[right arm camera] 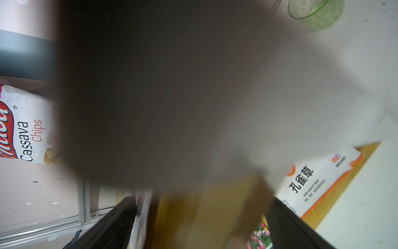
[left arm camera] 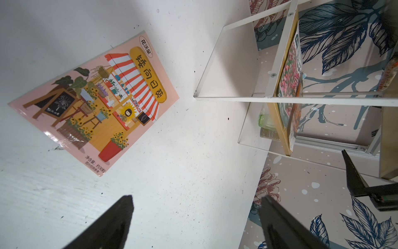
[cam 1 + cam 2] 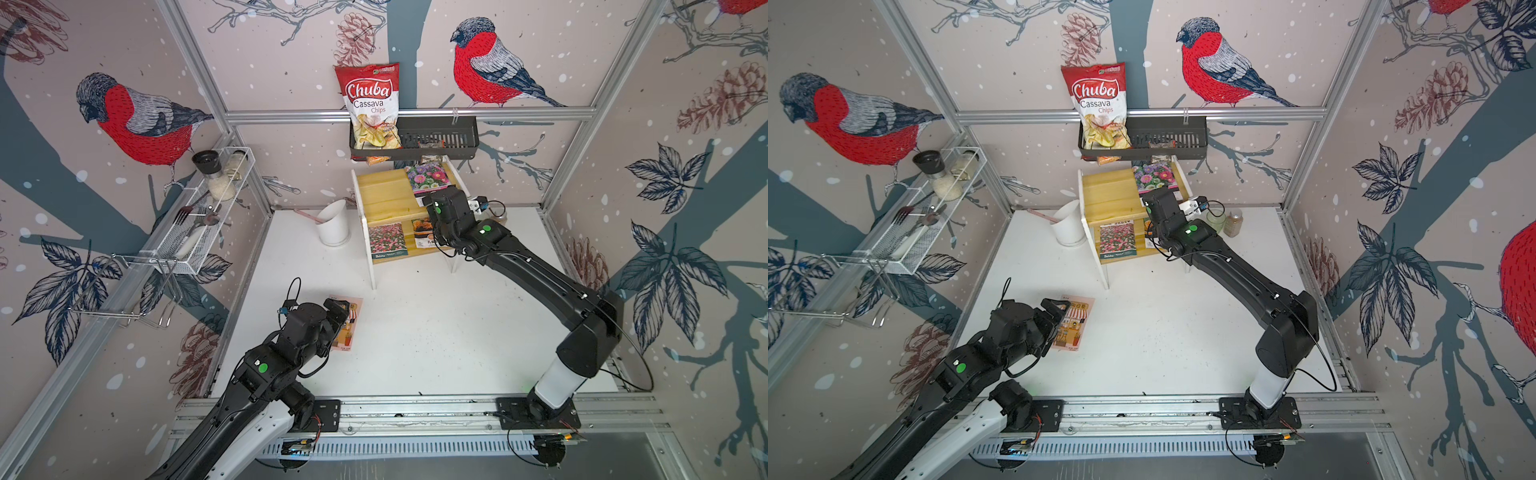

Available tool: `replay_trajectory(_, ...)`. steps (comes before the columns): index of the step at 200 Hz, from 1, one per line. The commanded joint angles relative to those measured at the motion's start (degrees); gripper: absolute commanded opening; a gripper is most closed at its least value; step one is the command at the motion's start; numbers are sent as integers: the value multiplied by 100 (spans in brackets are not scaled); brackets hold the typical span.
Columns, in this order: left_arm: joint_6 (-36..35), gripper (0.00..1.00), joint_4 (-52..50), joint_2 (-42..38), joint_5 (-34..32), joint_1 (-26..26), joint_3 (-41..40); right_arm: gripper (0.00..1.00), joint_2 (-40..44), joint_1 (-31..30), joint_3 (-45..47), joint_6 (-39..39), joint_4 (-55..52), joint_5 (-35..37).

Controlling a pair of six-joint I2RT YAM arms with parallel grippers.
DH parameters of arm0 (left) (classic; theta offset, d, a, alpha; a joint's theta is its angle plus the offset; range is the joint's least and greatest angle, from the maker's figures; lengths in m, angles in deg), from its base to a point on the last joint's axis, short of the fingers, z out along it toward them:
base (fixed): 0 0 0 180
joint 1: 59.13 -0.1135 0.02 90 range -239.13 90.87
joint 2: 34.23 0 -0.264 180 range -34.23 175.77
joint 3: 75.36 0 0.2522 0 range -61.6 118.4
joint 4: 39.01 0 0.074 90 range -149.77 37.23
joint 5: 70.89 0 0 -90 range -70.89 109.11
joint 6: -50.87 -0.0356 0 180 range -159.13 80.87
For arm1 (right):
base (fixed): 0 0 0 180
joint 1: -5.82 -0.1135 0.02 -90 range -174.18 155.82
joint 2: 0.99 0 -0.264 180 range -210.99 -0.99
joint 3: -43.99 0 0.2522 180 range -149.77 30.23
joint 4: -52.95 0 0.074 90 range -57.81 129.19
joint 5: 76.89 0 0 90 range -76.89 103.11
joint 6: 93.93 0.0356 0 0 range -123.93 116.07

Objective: Take the seed bag off the shelf
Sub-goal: Pick up the seed packet from the shelf.

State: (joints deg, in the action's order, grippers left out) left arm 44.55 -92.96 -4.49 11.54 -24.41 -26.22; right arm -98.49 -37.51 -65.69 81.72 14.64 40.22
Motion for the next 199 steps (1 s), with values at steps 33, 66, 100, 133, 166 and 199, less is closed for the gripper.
replay_trajectory(33,59,95,22,-56,-85,-18,-5,97,150,-66,212,253,-609,-334)
replay_trajectory(66,44,95,32,-64,-90,-18,-5,98,281,-96,237,254,-667,-418)
replay_trajectory(100,26,95,28,-73,-61,-18,-22,97,402,-138,369,285,-612,-465)
replay_trajectory(133,0,95,-6,-78,-51,-27,10,93,559,-182,589,317,-461,-462)
replay_trajectory(166,-28,95,-40,-83,-51,-27,35,87,626,-236,597,214,-389,-436)
replay_trajectory(199,-53,95,-67,-78,-34,-29,64,82,703,-323,626,139,-320,-439)
